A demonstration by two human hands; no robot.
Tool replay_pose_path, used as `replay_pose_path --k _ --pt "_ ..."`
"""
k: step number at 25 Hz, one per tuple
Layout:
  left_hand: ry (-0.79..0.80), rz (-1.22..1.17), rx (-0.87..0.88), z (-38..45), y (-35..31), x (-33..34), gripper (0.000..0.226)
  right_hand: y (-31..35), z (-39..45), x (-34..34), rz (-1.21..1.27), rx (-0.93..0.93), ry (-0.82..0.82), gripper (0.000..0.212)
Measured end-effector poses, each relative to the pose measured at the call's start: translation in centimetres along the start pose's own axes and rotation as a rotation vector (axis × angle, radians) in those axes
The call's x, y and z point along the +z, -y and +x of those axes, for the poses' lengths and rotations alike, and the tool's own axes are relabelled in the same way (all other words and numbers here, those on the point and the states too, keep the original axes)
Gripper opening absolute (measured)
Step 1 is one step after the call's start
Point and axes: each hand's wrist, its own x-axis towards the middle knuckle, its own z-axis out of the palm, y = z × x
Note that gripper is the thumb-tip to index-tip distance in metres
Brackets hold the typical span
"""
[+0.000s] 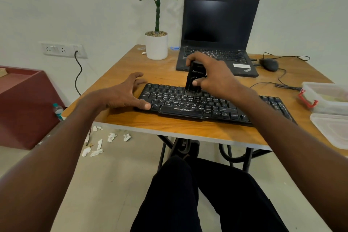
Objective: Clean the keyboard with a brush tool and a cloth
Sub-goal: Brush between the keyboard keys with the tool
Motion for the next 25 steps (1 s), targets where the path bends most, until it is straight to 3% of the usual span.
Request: replay_pose_path --k 2,5,8,13,16,20,25 --pt "-0.034 0.046 0.045 0.6 -1.5 0.7 0.168 0.1 -0.3 0.0 0.036 -0.015 0.037 0.055" --pt "-0.072 0.295 0.123 2.1 -4.3 2.8 0.157 0.0 -0.2 -0.3 0.079 -0.028 0.055 0.056" --pt "-0.045 0.44 0.135 2.9 -5.8 5.1 0.152 -0.2 -0.2 -0.4 -0.034 -0.047 0.045 0.056" --pt "-0.075 0.474 0.097 2.7 -6.0 5.3 0.146 -1.1 -1.2 -0.5 -0.041 -0.04 -0.026 0.057" --pt "-0.054 0.473 0.081 2.6 -6.3 5.2 0.147 -1.5 -1.4 -0.6 -0.184 -0.029 -0.063 0.061" --pt "-0.049 0.475 0.076 2.5 -6.6 5.2 0.147 -2.2 -2.0 -0.3 -0.062 -0.045 -0.064 0.062" --pt "-0.052 0.472 0.078 2.6 -6.6 5.2 0.146 -3.9 -3.2 -0.7 -0.134 0.012 -0.225 0.064"
